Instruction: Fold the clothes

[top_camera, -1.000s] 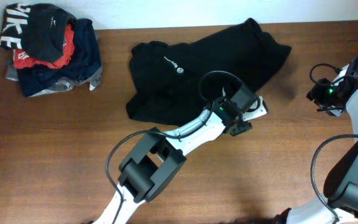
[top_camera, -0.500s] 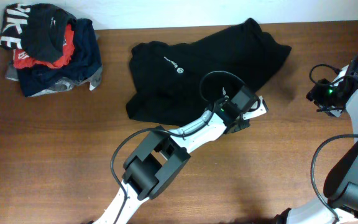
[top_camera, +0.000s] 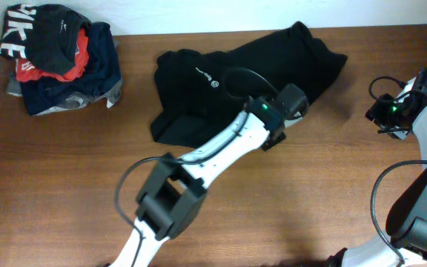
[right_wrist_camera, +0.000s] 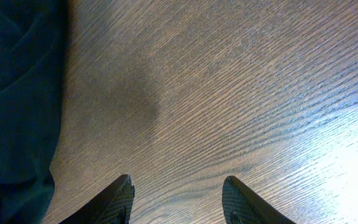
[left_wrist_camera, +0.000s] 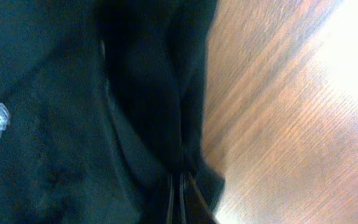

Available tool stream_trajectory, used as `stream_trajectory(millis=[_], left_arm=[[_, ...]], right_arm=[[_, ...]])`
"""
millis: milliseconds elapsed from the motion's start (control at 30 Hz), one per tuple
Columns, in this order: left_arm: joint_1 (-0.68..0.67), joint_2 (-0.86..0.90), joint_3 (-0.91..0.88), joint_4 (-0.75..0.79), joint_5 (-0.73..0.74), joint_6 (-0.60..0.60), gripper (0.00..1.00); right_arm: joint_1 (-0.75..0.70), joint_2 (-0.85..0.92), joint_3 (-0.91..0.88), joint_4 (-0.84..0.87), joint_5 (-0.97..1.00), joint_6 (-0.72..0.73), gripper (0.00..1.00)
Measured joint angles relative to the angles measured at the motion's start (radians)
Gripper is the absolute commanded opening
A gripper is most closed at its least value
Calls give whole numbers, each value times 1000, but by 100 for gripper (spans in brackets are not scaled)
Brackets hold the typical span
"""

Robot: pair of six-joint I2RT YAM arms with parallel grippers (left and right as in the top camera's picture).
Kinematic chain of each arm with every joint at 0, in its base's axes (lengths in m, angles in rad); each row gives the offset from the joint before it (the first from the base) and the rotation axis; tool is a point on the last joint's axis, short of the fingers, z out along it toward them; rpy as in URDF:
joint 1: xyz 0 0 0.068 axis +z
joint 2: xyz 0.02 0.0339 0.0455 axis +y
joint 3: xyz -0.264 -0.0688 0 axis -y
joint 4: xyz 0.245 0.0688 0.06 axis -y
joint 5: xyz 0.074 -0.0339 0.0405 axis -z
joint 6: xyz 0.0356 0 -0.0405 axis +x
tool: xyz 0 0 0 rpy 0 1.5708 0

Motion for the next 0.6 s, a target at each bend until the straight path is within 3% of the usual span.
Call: stream_trajectory(millis=[233,600], left_arm=[[36,-151,47,-281,84,-68,0],[35,-163,47,-538,285,-84,0]], right_arm=[[0,0,0,5,-4,0,51],[8,0,0,-1,-34,0,51]])
